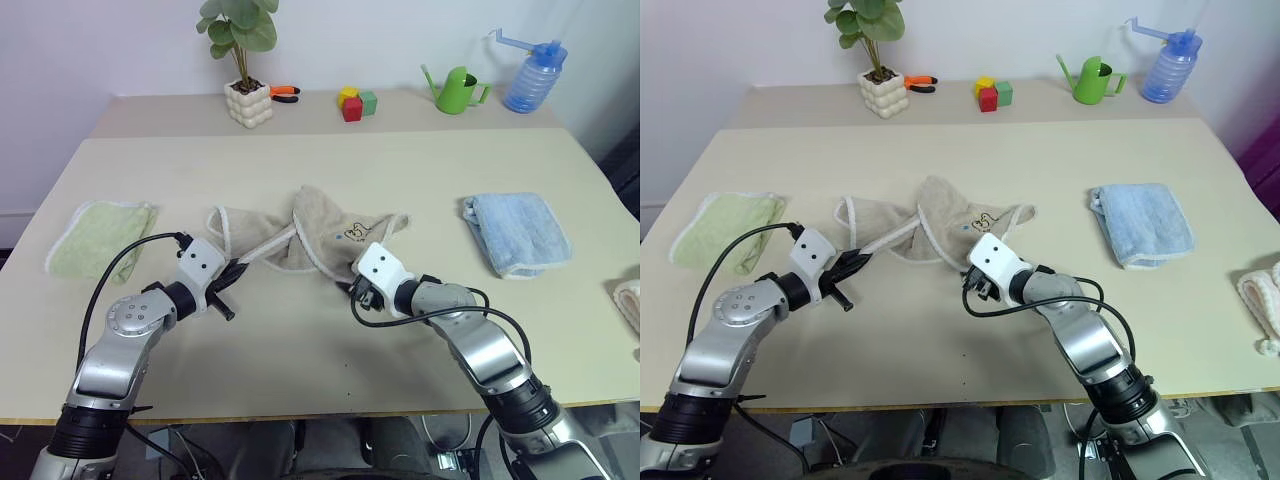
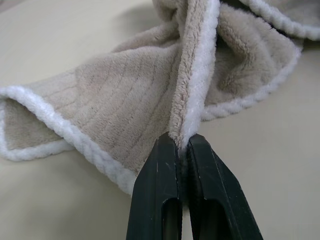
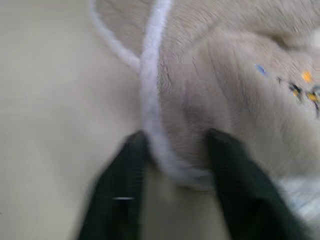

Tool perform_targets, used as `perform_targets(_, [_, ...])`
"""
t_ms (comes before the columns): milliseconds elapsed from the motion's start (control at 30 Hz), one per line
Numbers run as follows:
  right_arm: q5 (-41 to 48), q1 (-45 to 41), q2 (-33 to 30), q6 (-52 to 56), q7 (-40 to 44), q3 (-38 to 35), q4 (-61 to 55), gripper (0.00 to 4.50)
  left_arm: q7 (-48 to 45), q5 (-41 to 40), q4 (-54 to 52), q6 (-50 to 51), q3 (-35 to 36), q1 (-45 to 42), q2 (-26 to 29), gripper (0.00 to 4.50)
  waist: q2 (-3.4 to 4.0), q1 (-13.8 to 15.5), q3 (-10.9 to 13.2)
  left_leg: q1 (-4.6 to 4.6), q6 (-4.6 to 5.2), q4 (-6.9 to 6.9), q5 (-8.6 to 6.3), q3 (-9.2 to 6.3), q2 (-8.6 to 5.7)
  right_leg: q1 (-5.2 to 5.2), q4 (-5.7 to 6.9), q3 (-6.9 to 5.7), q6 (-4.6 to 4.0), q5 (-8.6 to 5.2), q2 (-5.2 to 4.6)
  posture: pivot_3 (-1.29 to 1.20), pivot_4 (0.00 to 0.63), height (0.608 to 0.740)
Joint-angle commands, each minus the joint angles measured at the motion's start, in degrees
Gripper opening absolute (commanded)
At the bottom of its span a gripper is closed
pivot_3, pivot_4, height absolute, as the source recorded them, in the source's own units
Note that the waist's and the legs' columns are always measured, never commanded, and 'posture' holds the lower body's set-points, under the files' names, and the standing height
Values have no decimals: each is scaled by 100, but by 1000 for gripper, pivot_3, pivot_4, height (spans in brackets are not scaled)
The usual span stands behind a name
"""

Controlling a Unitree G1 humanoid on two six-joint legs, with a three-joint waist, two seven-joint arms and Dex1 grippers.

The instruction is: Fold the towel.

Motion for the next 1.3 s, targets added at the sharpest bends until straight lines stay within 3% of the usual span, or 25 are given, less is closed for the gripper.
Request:
perform_targets(33, [57,-57,2,206,-91,-216,79,121,-17,-26,-92,-102,144,-32,57,162,0,-2,0,0,0,0,0,0,0,0,0,0,0,0,0,0,150,732])
perform_targets(300, [214,-20,-521,-461,417,-366,-307,121,-12,-86,-118,-149,328,-7,115,162,0,-5,0,-2,1,0,-1,0,-2,-1,-2,-1,0,0,-1,0,150,732])
perform_targets(433, [215,-409,-873,-873,388,-954,31,121,58,-207,83,-214,733,-340,184,162,2,-14,3,-2,0,-3,0,1,2,-4,0,-1,0,0,1,0,150,732])
perform_targets(600, [-141,-1562,-1327,-1837,-4,-1462,1394,121,745,-89,1163,-535,1184,-1850,103,162,-4,8,6,-4,-8,8,6,-2,0,-1,1,-6,0,0,3,0,150,732])
perform_targets(767, [-430,-3222,-1565,-3072,-532,-1804,3032,121,1669,391,3153,-1519,1330,-4164,315,162,-13,-19,13,-20,-39,7,24,4,-2,-15,0,-6,1,3,1,0,150,732])
perform_targets(933, [-348,-4008,-1616,-3621,-754,-2034,3534,121,1672,420,3951,-2084,1352,-4930,638,162,-11,-171,9,-81,-35,-6,22,12,-2,-85,2,-6,2,3,-6,0,150,732])
perform_targets(1067, [-13,-3691,-1662,-3584,-256,-2096,3086,121,1117,182,3565,-1973,1424,-4307,892,162,-9,-249,9,-88,-32,-7,20,13,-2,-92,-3,-6,3,3,-5,0,150,732])
perform_targets(1300, [1279,-1557,-2211,-2595,1476,-2265,1196,121,-125,-603,1168,-863,1783,-1250,1318,162,-4,-304,11,-90,-26,10,16,9,0,-90,6,-1,2,3,-6,0,150,732])
